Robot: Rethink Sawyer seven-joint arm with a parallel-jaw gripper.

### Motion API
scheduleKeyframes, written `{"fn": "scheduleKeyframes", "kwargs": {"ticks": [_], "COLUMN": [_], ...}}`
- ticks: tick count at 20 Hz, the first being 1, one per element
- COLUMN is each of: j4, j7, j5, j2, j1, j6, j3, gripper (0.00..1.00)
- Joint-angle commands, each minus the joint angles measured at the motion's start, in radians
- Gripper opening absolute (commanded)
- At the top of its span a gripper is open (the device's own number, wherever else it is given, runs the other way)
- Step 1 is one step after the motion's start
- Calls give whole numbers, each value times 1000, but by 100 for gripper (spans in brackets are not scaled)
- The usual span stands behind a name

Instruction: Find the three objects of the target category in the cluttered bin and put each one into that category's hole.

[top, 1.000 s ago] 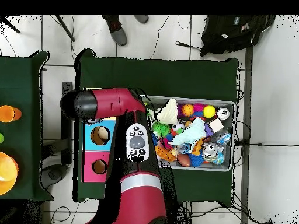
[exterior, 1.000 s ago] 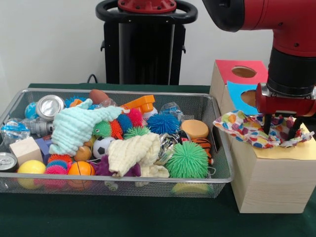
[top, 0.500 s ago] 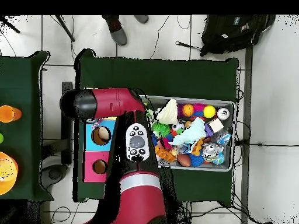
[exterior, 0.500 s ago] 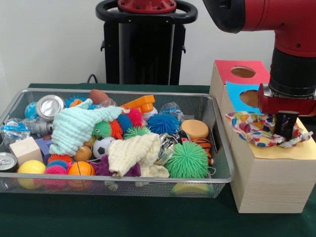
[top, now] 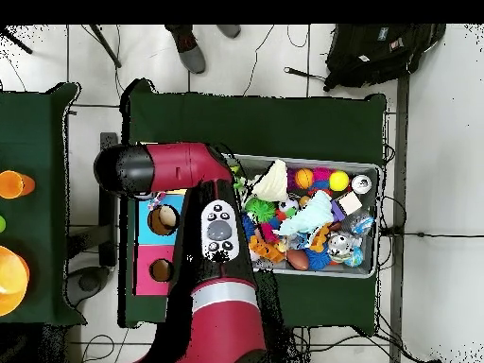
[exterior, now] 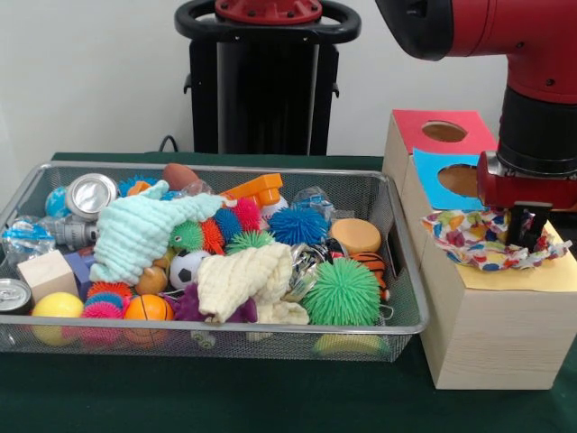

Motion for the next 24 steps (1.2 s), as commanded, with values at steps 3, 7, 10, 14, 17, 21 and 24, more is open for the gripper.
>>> {"fn": "scheduleKeyframes", "kwargs": {"ticks": [3, 7, 10, 14, 17, 21, 24], "j4": [76, 82, 83, 108, 112, 112, 116], "j7": [137, 137, 127, 108, 97, 92, 91], "j5": [37, 41, 40, 39, 40, 41, 42], "j2": [-11, -25, -25, -38, -53, -65, -67], "j1": [8, 10, 5, -12, -20, -25, -28], "j6": [81, 94, 93, 88, 107, 127, 124], "j3": [27, 25, 25, 29, 31, 30, 34], "gripper": [0, 0, 0, 0, 0, 0, 0]}}
